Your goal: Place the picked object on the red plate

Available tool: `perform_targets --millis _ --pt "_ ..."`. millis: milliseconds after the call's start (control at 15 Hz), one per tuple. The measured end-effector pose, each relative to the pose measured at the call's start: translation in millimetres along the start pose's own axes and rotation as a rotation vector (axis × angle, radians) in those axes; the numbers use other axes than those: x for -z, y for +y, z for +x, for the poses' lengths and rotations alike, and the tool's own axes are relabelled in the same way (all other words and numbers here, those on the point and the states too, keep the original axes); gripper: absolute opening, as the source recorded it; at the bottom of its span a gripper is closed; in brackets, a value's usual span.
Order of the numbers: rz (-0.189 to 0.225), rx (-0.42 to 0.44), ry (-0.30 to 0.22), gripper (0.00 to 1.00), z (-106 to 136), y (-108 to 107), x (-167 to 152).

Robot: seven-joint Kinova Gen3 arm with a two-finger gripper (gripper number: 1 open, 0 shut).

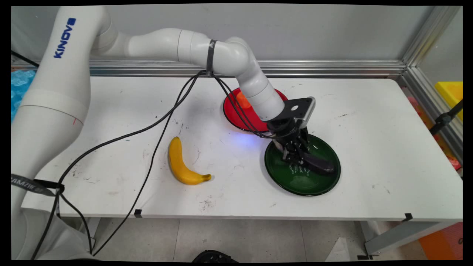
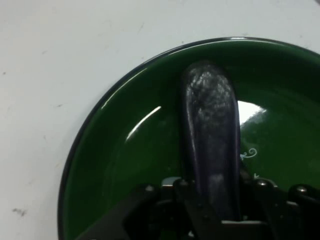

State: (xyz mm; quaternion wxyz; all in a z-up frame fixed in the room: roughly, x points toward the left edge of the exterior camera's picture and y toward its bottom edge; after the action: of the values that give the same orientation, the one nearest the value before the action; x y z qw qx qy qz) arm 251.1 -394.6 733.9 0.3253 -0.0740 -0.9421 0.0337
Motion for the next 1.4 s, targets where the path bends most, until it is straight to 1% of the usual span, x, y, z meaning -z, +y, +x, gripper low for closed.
perform_targets --millis 200,467,667,800,933,1133,1267,1400 --pt "-0.009 -0.004 0.007 0.00 4.7 0.8 4.1" --pt "-0.011 -0.002 0.017 0.00 15.9 -1.4 24.4" --pt "0.007 0.013 0.002 0.00 19.6 -7.7 48.9" --pt "0.022 0.026 -0.014 0.00 17.4 -11.7 63.3" --pt "0.041 0.045 -0.043 0.00 10.2 -16.5 81.3" --pt "0.073 0.084 -0.091 0.00 -7.2 -21.4 106.8" --pt "0.103 0.122 -0.124 0.00 -22.8 -22.8 123.4" --pt "0.132 0.154 -0.145 0.00 -36.3 -23.9 134.4"
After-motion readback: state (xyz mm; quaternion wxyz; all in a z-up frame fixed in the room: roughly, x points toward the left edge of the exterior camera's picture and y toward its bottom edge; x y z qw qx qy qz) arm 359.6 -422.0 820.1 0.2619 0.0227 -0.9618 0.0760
